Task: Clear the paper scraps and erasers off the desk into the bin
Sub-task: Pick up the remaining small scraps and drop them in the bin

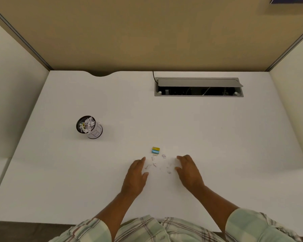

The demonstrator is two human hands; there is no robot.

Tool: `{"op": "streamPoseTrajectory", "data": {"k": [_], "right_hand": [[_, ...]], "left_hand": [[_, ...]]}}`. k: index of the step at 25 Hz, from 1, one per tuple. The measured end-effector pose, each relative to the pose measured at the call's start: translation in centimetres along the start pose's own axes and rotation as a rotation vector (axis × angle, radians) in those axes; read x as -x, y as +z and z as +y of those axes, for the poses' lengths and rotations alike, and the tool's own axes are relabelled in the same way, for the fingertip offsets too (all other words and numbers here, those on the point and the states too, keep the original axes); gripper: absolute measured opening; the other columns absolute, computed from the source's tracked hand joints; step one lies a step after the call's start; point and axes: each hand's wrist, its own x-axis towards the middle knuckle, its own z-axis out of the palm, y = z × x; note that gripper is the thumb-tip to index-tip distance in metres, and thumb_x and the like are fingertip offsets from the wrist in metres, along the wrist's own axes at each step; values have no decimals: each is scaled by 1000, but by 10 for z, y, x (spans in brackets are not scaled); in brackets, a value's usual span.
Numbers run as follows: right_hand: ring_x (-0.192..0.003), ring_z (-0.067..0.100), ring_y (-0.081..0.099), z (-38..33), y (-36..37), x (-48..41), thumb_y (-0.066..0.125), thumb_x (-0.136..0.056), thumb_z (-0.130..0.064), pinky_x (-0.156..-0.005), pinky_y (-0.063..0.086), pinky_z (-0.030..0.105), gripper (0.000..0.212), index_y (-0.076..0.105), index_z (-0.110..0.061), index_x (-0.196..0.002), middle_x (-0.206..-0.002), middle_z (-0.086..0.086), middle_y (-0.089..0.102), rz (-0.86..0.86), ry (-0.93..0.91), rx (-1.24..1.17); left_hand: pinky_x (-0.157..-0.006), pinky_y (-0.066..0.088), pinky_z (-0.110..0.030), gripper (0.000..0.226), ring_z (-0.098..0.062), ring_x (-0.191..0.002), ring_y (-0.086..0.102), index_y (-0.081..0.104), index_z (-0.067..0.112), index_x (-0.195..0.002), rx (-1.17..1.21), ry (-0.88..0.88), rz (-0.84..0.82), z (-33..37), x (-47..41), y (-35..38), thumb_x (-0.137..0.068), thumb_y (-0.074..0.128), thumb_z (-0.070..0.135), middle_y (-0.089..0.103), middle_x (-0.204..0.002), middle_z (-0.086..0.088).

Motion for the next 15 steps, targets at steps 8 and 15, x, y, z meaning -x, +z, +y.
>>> {"op": "streamPoseTrajectory", "data": {"k": [8, 15], "right_hand": [[-103, 25, 61, -35, 19, -2, 68, -87, -15, -87, 50, 33, 31, 61, -14, -117, -114, 5, 59, -114, 28, 32], [-95, 23, 60, -58, 16, -25, 67, -86, -9, -76, 44, 27, 19, 61, -15, -103, -103, 4, 62, -19, 33, -94]], "left_hand": [[-83, 54, -29, 17, -22, -93, 68, 76, 11, -102, -59, -177, -56, 20, -21, 0, -85, 74, 13, 72, -101, -6], [-71, 50, -19, 15, -19, -77, 66, 74, 10, -89, 84, -198, -63, 40, -38, -3, -78, 84, 12, 72, -83, -2]]}}
